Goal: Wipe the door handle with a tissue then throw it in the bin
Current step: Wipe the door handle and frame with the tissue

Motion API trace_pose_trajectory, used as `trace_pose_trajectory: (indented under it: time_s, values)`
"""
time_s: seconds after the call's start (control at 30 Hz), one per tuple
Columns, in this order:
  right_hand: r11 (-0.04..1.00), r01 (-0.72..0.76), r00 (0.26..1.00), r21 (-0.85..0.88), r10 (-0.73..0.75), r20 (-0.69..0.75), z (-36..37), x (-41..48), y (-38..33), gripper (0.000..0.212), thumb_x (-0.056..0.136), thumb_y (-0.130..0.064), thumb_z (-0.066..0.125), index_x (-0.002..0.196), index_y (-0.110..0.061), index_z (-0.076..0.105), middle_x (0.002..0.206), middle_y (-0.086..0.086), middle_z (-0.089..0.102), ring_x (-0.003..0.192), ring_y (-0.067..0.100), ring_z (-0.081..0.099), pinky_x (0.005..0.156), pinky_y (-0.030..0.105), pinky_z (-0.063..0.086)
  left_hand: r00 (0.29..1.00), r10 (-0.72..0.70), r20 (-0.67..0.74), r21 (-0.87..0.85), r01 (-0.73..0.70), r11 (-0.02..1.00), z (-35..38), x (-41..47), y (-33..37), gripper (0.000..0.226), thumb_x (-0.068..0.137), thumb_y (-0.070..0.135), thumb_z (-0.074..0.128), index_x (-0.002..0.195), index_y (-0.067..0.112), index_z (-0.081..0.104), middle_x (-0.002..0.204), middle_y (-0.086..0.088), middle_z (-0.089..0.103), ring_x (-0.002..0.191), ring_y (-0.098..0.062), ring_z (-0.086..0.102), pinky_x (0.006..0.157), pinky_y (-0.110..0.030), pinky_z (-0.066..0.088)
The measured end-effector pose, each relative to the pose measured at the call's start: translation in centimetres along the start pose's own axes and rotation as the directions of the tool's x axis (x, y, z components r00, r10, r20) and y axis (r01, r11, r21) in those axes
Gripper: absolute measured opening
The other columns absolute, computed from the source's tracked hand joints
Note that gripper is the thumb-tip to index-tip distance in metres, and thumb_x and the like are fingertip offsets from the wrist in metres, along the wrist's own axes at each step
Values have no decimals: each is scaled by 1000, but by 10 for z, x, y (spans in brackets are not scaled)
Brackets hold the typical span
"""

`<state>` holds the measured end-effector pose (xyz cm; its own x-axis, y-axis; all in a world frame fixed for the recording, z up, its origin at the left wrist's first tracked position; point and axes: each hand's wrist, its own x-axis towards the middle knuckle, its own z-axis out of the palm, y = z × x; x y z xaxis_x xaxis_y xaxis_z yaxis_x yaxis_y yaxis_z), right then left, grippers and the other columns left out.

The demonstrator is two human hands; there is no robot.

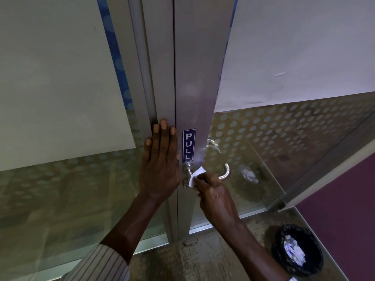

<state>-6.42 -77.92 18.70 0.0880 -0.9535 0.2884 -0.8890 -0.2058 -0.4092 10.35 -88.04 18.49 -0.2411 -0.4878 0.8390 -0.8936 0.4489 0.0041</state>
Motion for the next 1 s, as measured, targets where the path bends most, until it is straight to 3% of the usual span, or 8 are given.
trace_pose_trajectory:
  time_s: [0.07,0.2,0.3,0.53,0.63,0.7,0.8,1.0]
  values:
    - [1000,-7,1000,-19,7,-14,-1,-3,9,50,77,21,63,118,-5,78,119,18,74,89,37,75,66,47,65,1000,11,1,-6,-11,1000,0,0,1,73,119,31,29,179,8,-7,188,-14,-18,177,-28,-15,144,-42,-11]
    - [995,-33,997,-92,26,-73,-12,-7,31,43,81,11,80,110,-21,81,113,-2,77,97,25,74,55,40,61,1000,16,5,-18,-16,1000,-2,1,1,71,121,33,23,179,8,-8,187,-14,-18,177,-28,-16,144,-42,-11]
    - [992,25,995,-124,-36,-92,-18,-3,47,36,83,7,84,104,-23,81,105,-10,76,100,23,68,51,35,56,1000,19,0,-22,-19,1000,-4,2,2,71,120,30,24,179,8,-9,187,-14,-20,177,-27,-16,144,-42,-11]
    - [986,100,992,-133,-109,-63,-6,-1,37,35,83,5,82,107,-20,80,103,-4,73,97,22,61,56,36,59,1000,15,12,1,-15,1000,-6,2,2,77,118,29,33,179,8,-10,187,-14,-21,177,-27,-17,144,-42,-11]
    - [978,132,988,-161,-144,-62,3,4,14,24,90,-8,67,107,-21,77,102,-2,69,97,20,58,55,29,49,1000,4,16,12,-4,1000,-5,1,2,85,113,27,43,179,8,-8,187,-14,-20,177,-27,-17,144,-42,-11]
    - [980,86,994,-181,-98,-57,10,9,-2,23,87,-6,70,106,-17,76,100,2,69,97,24,62,55,32,47,1000,-1,21,22,1,1000,-4,1,1,88,112,27,45,179,8,-8,187,-13,-20,177,-27,-17,144,-41,-12]
    - [975,34,994,-221,-57,-97,17,9,-13,33,75,2,80,104,-14,77,96,6,70,91,29,67,55,35,50,999,-9,31,30,8,1000,-4,1,1,92,110,27,49,179,10,-8,187,-12,-20,177,-25,-18,144,-40,-13]
    - [978,24,990,-209,-52,-130,19,-13,14,52,73,3,82,120,-19,72,109,4,69,96,24,61,46,30,51,999,-4,35,52,2,999,-3,0,0,95,108,25,54,179,9,-6,188,-13,-18,177,-26,-16,144,-40,-12]
